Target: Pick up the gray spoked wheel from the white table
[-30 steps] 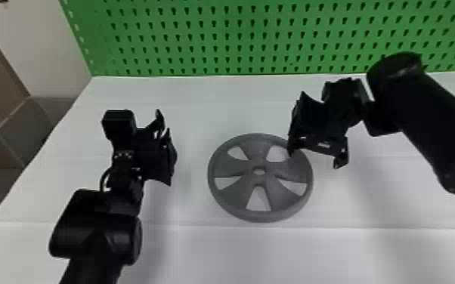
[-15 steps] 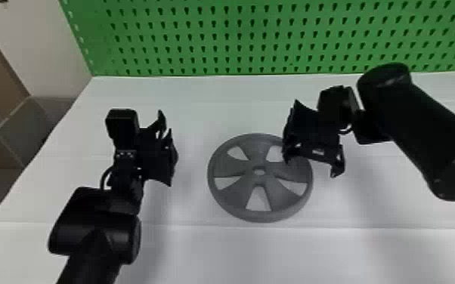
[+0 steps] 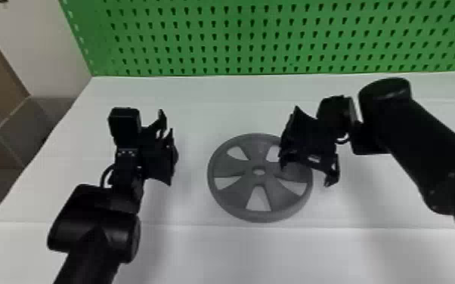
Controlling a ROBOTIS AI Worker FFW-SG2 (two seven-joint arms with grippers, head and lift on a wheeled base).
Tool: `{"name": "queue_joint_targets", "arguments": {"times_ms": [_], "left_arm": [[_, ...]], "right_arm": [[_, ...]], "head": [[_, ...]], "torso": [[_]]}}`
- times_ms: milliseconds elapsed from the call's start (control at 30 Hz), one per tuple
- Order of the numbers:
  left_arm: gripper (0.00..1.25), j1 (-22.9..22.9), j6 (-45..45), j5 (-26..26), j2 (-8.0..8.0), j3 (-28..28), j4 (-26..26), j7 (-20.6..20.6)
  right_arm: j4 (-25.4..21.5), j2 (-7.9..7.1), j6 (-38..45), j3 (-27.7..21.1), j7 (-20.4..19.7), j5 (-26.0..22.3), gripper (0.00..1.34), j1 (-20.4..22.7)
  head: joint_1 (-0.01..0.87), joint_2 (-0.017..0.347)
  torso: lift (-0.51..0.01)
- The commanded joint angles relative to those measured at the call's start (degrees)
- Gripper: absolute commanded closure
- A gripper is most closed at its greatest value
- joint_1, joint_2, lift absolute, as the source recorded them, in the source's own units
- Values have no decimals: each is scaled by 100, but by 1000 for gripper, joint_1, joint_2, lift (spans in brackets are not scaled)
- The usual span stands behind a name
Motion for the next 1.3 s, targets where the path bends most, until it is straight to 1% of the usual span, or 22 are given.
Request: {"name": "queue_joint_targets", "arguments": {"times_ms": [0,67,267,300,633,700,733,800,900,1067,1267], "left_arm": [[496,-11,26,6,22,-36,5,7],[496,-20,34,6,31,-53,-3,7],[496,-37,61,32,48,-97,5,24],[496,-46,70,32,48,-106,5,24],[496,-73,114,24,75,-159,5,33],[496,-81,114,24,75,-168,5,33],[496,-81,122,24,75,-176,5,33],[496,-90,122,24,75,-176,14,33],[496,-99,122,24,83,-176,14,33],[496,-99,122,24,83,-185,23,33],[496,-116,122,24,92,-203,23,33]], "right_arm": [[-37,-83,-13,113,1,-2,116,11],[-54,-109,-4,227,1,-11,116,-6],[-46,-197,-21,289,1,-116,116,11],[-46,-214,-30,429,1,-195,116,3],[-37,-267,-136,623,9,-239,116,-85],[34,-276,-136,579,1,-345,116,-94],[104,-294,-144,544,1,-477,116,-94],[95,-320,-180,526,1,-626,119,-50],[78,-311,-180,799,1,-644,116,-68],[78,-294,-232,983,1,-670,116,-76],[95,-294,-241,1010,1,-784,116,-76]], "head": [[779,107],[779,107],[779,107],[779,107],[779,107],[779,107],[779,107],[779,107],[779,107],[779,107],[779,107]], "torso": [[-70],[-70],[-70],[-70],[-70],[-70],[-70],[-70],[-70],[-70],[-70]]}}
